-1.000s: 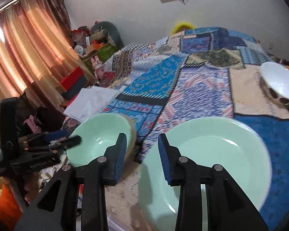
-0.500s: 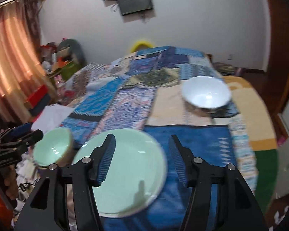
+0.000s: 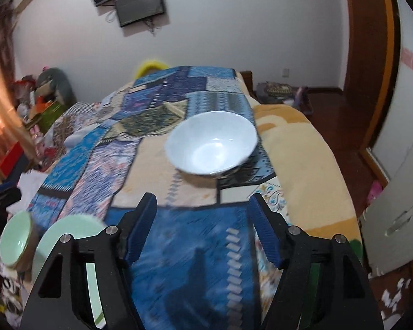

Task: Organize plates and bowls
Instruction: 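Open the right gripper and move it to the white bowl, then grasp the white bowl rim with the right gripper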

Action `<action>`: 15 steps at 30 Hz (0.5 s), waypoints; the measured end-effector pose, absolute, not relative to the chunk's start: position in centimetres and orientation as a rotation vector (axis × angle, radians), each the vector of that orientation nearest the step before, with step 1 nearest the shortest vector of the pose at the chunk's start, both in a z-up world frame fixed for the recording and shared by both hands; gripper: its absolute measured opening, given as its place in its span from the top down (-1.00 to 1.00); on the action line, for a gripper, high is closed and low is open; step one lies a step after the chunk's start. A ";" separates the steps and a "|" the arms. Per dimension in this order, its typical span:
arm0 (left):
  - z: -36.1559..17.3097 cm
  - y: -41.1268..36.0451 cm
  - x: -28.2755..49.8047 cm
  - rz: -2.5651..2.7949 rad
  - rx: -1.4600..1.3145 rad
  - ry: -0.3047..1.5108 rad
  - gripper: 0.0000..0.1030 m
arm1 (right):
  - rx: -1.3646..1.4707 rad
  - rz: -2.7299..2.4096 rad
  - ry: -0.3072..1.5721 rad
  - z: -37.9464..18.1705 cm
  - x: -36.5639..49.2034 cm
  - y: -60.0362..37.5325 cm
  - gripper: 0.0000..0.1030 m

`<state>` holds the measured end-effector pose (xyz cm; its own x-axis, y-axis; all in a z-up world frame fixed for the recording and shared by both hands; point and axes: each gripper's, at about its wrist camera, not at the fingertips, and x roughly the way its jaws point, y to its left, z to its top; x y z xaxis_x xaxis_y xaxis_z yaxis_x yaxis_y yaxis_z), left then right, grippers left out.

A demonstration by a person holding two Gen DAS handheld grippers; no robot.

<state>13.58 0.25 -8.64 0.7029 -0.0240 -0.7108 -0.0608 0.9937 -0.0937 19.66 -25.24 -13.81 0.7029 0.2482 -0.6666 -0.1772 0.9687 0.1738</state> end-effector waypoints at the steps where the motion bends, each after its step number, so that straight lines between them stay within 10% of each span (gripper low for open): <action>1: -8.8 -0.2 14.5 0.022 -0.106 0.798 -0.77 | 0.110 0.233 0.760 -14.0 20.4 -25.5 -0.28; 15: -11.7 -4.1 23.0 -0.023 -0.050 0.925 -0.77 | 0.145 0.243 0.882 -17.6 28.7 -26.5 0.23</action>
<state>23.04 -4.11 -11.70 0.6016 -0.0413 -0.7977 -0.0017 0.9986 -0.0530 28.74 -26.49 -17.58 0.6104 0.2692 -0.7449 -0.1501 0.9627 0.2249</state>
